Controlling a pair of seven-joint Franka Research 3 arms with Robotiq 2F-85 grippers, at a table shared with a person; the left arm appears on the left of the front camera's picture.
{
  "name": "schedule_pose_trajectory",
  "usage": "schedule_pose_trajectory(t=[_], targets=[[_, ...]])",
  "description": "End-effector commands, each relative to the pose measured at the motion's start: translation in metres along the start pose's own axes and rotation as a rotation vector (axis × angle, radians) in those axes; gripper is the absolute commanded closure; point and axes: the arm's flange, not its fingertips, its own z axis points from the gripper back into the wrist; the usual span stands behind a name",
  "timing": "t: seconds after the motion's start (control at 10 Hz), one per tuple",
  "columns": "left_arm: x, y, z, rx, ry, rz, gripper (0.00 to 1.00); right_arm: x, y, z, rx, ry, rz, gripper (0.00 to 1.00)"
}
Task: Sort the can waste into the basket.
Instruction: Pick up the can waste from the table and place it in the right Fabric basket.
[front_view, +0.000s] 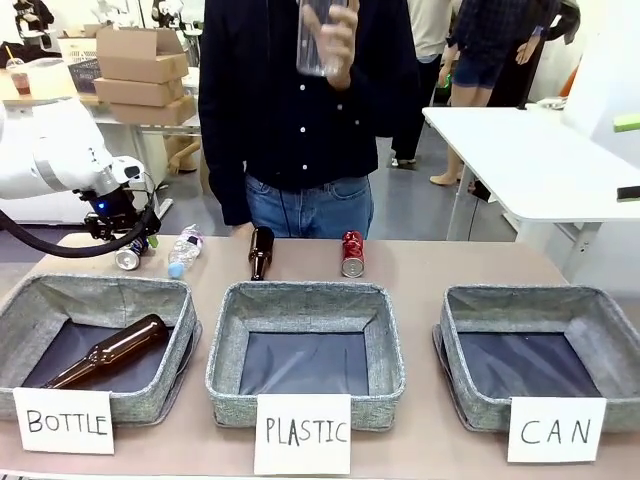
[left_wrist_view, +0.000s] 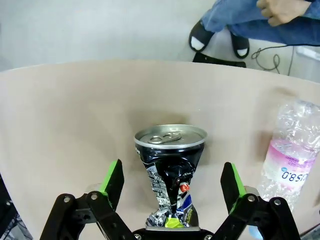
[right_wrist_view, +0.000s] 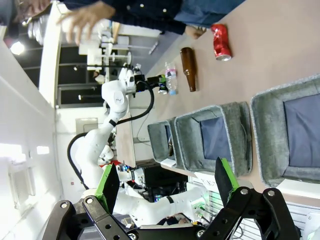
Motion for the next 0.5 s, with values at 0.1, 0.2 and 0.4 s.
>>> schedule_pose_trajectory(t=[0.1, 0.2, 0.4], targets=[[0.0066, -0.006, -0.0005, 0.045, 0.034, 0.021, 0.59, 0.002, 0.0031, 0.0005, 0.031, -0.001, 0.001, 0.0], [0.0063, -0.0059, -0.0002, 0.047, 0.033, 0.024, 1.0, 0.002, 0.0031, 0.0005, 0.031, -0.001, 0.001, 0.0], [0.0046, -0.0058, 0.0006, 0.052, 0.029, 0.027, 1.0, 0.002, 0.0031, 0.0005, 0.031, -0.001, 0.001, 0.0]])
